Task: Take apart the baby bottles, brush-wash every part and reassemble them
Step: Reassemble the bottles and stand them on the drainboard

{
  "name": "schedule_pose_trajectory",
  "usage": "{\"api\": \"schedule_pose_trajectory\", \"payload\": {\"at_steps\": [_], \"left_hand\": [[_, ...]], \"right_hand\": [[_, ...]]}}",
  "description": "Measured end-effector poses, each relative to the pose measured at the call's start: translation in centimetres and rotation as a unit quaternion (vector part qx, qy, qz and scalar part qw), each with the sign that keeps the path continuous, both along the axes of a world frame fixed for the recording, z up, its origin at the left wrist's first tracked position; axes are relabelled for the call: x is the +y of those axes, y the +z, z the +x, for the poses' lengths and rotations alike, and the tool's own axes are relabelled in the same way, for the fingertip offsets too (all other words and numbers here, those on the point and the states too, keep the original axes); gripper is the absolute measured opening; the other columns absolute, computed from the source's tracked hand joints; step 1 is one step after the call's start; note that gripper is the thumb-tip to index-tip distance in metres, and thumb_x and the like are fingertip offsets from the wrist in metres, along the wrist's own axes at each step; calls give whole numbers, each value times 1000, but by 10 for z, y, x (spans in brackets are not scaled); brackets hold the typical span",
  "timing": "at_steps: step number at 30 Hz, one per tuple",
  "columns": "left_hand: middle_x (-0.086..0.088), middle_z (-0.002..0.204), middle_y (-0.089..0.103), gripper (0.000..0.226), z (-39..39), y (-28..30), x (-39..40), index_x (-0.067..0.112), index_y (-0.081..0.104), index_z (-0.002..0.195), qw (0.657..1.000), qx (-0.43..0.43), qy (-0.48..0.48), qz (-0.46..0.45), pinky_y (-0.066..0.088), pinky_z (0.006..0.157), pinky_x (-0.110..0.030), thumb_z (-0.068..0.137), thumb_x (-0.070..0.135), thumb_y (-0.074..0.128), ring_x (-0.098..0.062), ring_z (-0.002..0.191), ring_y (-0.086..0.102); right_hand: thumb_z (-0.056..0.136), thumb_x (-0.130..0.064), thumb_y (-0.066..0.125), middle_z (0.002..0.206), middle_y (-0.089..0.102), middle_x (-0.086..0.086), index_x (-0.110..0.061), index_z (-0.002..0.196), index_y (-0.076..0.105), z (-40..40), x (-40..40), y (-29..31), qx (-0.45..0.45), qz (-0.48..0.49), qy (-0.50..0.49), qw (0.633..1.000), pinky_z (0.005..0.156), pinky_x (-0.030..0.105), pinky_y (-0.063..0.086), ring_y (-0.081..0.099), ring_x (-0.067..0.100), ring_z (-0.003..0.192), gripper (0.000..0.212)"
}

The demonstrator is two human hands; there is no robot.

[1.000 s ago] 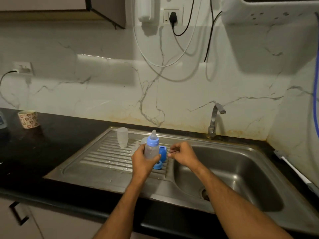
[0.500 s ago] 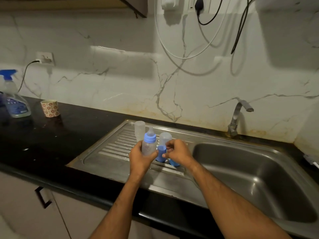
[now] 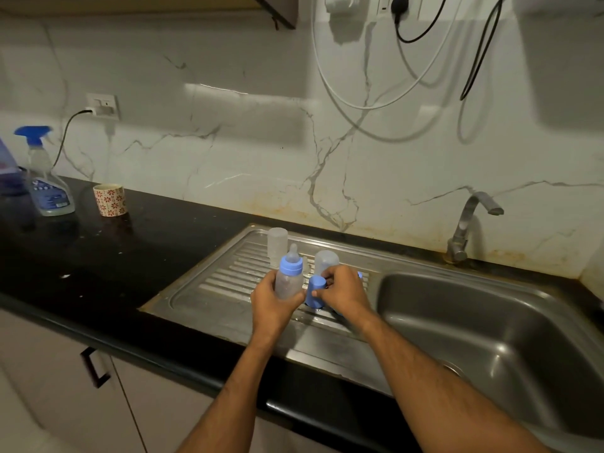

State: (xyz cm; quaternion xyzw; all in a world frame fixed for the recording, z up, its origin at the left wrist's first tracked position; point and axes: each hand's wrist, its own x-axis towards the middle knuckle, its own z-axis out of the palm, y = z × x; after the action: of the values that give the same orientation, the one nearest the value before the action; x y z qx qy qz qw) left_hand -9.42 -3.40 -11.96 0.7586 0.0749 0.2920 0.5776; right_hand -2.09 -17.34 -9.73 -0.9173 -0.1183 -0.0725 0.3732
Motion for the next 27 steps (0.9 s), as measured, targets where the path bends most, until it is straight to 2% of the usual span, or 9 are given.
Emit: {"api": "schedule_pose_trajectory", "payload": {"at_steps": [6,11,15,17,20,21,24,25,27], "left_hand": [[11,93,66,43,0,0,3,26,60,102,1000,11,4,1,47,66,-11,72,15,89,-3,85,65],[10,93,67,43,1,4,0,24,62,103,1000,2,12,9,49,70,-16,70,14,89,-5,87,65],[6,92,70,41,2,11,-11,19,65,100,1000,-4,8,14,52,70,-20,68,14,89,-8,85,67],[7,93,70,41,4,14,-21,19,65,101,1000,-2,0,16,54,71,-23,68,17,90,-7,86,67],[5,95,70,42,3,15,-39,20,65,103,1000,-3,-15,20,57,73,-27,70,17,90,-8,87,67],[5,94,69,41,4,15,-48,21,65,102,1000,-6,-21,21,58,73,-27,70,15,89,-10,87,67],[12,88,67,39,6,18,-80,24,63,97,999,-5,-36,25,54,69,-21,69,13,89,-9,83,67],[12,86,68,38,8,18,-91,24,64,95,999,-5,-39,26,55,69,-22,69,14,90,-10,82,67],[8,88,70,38,13,16,-119,21,66,97,998,-1,-54,30,58,74,-29,68,16,91,-12,83,69]], "right_hand": [[78,-12,83,85,71,1,-12,93,72,-6,2,3,4,19,4,1000,65,19,50,68,11,82,19],[77,-13,85,83,69,-1,-13,92,72,-16,-7,17,14,32,10,999,58,13,42,65,9,78,20],[73,-14,84,78,69,0,-16,83,66,-18,-28,39,1,53,-4,999,59,25,54,67,15,75,20],[72,-14,81,86,70,2,-17,98,68,-19,-46,51,-13,69,-12,997,65,29,57,68,17,80,29],[75,-10,75,103,67,4,-23,134,62,-19,-79,69,-21,108,7,994,79,39,63,68,20,91,62],[76,-8,72,103,68,4,-21,134,66,-18,-93,76,-23,120,10,993,80,42,64,69,21,93,59],[78,1,67,92,75,11,-13,102,79,-20,-137,106,-18,157,-3,987,67,41,65,75,27,80,31],[79,4,69,88,75,14,-11,93,79,-24,-151,118,-7,182,-10,983,66,42,65,75,27,75,23],[81,3,80,87,73,17,0,89,76,-31,-185,138,18,253,-8,967,68,43,65,74,26,75,10]]}}
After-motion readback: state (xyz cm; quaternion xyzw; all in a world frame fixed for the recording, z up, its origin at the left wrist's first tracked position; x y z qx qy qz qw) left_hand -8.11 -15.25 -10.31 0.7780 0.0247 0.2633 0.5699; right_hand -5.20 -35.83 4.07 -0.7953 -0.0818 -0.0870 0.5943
